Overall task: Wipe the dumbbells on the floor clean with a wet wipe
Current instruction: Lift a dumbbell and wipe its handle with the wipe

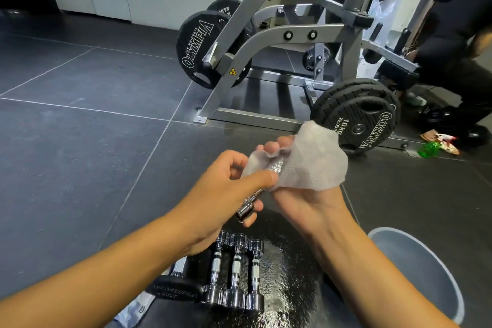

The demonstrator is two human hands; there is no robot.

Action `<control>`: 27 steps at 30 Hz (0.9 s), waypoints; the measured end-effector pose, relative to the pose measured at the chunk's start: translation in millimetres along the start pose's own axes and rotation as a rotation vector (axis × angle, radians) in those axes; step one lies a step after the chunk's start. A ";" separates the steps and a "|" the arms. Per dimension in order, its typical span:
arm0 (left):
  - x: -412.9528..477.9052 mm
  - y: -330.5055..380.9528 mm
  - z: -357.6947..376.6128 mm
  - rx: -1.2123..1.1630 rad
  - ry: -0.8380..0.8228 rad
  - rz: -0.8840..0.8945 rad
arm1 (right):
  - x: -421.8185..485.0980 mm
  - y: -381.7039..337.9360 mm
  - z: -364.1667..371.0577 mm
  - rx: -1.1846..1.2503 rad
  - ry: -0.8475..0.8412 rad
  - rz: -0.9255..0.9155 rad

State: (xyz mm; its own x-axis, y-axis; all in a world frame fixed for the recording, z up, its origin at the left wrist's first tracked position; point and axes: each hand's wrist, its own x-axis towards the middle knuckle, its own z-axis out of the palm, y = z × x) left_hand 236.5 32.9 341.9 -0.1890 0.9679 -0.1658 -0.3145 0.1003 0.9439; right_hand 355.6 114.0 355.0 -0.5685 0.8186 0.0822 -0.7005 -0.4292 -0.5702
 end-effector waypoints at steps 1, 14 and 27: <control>0.5 1.0 -1.0 -0.003 -0.039 -0.034 | 2.4 -2.5 0.5 0.071 0.010 -0.014; 4.7 -3.9 4.6 -0.350 -0.217 -0.242 | 2.9 -3.0 -12.8 0.148 0.037 0.140; -7.4 -23.4 -2.5 1.233 -0.090 0.803 | 8.8 4.0 -10.1 0.135 0.346 0.102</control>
State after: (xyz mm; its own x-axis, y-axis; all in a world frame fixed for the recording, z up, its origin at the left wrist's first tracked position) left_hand 242.9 22.8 320.3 0.1464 0.8636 0.4824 0.8262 -0.3749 0.4205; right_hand 352.2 123.3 345.2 -0.4746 0.8399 -0.2632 -0.7117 -0.5421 -0.4468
